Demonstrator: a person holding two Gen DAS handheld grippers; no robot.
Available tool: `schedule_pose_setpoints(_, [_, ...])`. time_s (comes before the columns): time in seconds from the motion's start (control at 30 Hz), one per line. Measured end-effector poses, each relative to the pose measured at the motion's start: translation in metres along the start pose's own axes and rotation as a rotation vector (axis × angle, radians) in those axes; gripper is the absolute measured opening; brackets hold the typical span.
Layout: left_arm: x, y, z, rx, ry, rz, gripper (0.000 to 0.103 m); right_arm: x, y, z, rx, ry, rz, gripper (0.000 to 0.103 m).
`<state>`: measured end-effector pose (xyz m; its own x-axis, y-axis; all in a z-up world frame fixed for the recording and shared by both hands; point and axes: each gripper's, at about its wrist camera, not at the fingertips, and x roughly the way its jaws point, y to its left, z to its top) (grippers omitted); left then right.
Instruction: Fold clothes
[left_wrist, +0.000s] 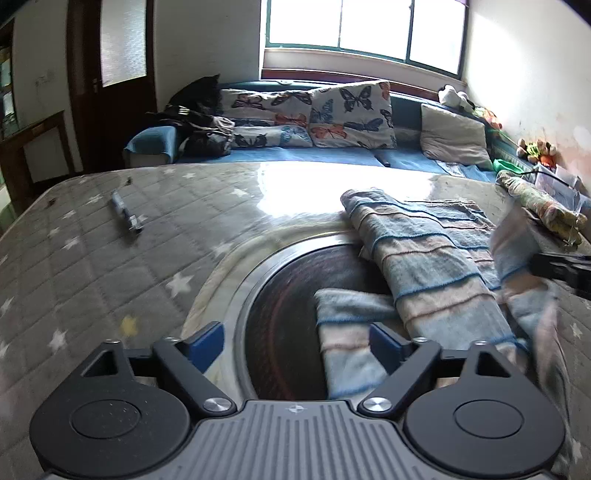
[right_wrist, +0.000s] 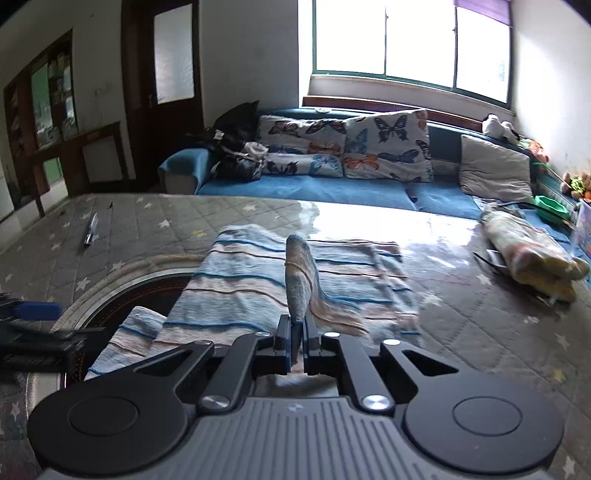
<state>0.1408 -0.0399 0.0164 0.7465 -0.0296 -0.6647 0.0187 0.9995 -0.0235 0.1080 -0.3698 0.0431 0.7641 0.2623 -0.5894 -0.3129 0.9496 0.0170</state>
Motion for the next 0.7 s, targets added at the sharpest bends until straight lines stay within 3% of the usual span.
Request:
schedule_pose_setpoints(0.3, [0.033,-0.004,0.009,0.026,0.038,-0.073,0.062,-0.044,-0.048,-0.021,0.100,-0.055,-0.062,0.005])
schedule_pose_setpoints(0.43, [0.036,-0.006,0.009,0.036,0.024,-0.095,0.042,-0.058,-0.066,-0.033,0.142,-0.066,-0.095,0.005])
schedule_pose_setpoints(0.53, [0.036,-0.008,0.008,0.038,0.021,-0.126,0.019,-0.066,-0.077,-0.041,0.176,-0.068,-0.120,0.005])
schedule_pose_setpoints(0.63, [0.034,-0.012,0.006,0.046,0.008,-0.128,0.008,-0.072,-0.086,-0.050,0.207,-0.068,-0.143,0.005])
schedule_pose_setpoints(0.7, [0.030,-0.012,0.004,0.048,-0.010,-0.127,0.007,-0.076,-0.091,-0.056,0.224,-0.067,-0.156,0.005])
